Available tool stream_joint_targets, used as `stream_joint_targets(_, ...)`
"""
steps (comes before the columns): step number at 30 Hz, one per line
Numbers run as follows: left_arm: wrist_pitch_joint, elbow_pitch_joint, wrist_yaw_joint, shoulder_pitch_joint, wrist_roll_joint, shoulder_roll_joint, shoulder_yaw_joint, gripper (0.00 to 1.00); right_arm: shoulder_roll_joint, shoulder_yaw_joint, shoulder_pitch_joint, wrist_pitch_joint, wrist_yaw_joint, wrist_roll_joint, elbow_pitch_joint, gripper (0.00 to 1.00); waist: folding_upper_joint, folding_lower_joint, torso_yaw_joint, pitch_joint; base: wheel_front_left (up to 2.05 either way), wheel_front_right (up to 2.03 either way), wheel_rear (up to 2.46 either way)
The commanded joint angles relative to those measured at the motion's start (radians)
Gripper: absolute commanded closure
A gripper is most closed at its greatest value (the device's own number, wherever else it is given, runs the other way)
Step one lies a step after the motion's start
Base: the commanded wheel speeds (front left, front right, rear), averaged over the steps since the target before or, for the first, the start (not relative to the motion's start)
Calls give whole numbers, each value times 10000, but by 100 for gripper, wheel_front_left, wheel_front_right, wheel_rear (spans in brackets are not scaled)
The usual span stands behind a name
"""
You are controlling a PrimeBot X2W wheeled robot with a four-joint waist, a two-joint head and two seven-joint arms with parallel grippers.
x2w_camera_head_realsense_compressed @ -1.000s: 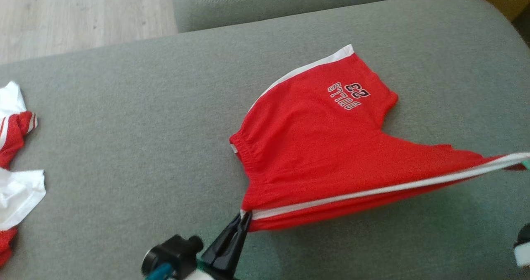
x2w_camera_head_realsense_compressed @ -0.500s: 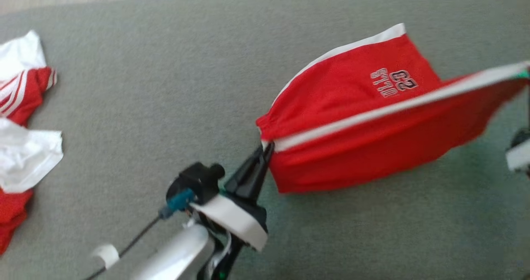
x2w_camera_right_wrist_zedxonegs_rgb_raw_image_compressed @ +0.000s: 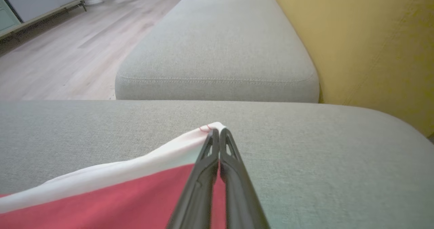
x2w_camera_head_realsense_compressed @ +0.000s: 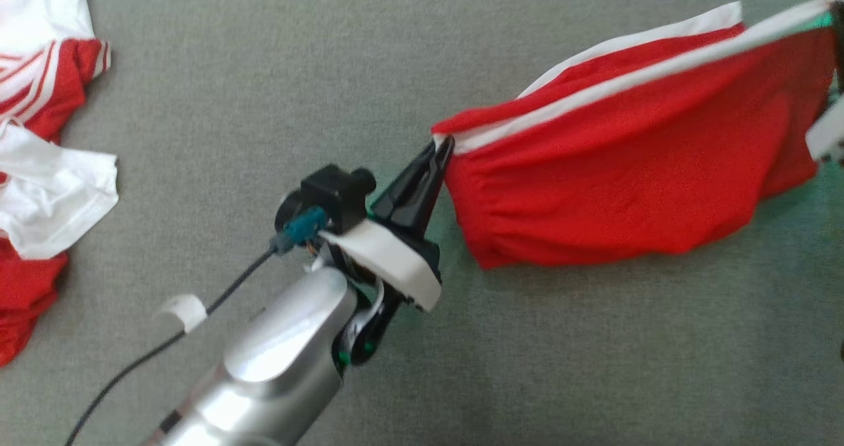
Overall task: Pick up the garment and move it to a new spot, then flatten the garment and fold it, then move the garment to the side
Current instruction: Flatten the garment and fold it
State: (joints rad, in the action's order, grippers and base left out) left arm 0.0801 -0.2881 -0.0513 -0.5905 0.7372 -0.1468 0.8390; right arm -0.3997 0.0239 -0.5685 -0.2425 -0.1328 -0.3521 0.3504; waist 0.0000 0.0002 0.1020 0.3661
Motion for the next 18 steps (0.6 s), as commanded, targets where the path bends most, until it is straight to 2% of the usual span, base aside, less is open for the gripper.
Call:
stream_joint_targets(1,39,47,70,-572,-185,-36,-343,100,-310,-430,-619,45,21,-123,141,100,0,-2,146,359,0,0,0)
stream_joint_targets(9,332,-588,38,-1100,-457,145,-301,100,-478,-1637,-2238,470,21,-472,2246,100,0,-2,343,887,0,0,0)
stream_joint_targets(10,382,-652,48,-1114,-471,162,-289,88,-464,-1748,-2354,571,21,-579,2453,84,0,-2,355,902,0,0,0)
stream_joint_targets(11,428,-713,57,-1116,-476,183,-276,69,-454,-1826,-2454,740,21,-698,2624,53,0,-2,365,904,0,0,0)
stream_joint_targets(12,472,-773,64,-1113,-480,202,-264,51,-447,-1899,-2531,937,21,-825,2777,5,0,-2,371,891,0,0,0)
stream_joint_targets(13,531,-838,54,-1103,-490,215,-259,0,-450,-1968,-2564,1150,21,-954,2928,0,0,-2,369,848,0,0,0)
stream_joint_targets(18,1064,-989,-115,-1001,-873,155,-139,0,-604,-2383,-2339,1893,21,-1246,3339,0,0,-2,319,507,0,0,0)
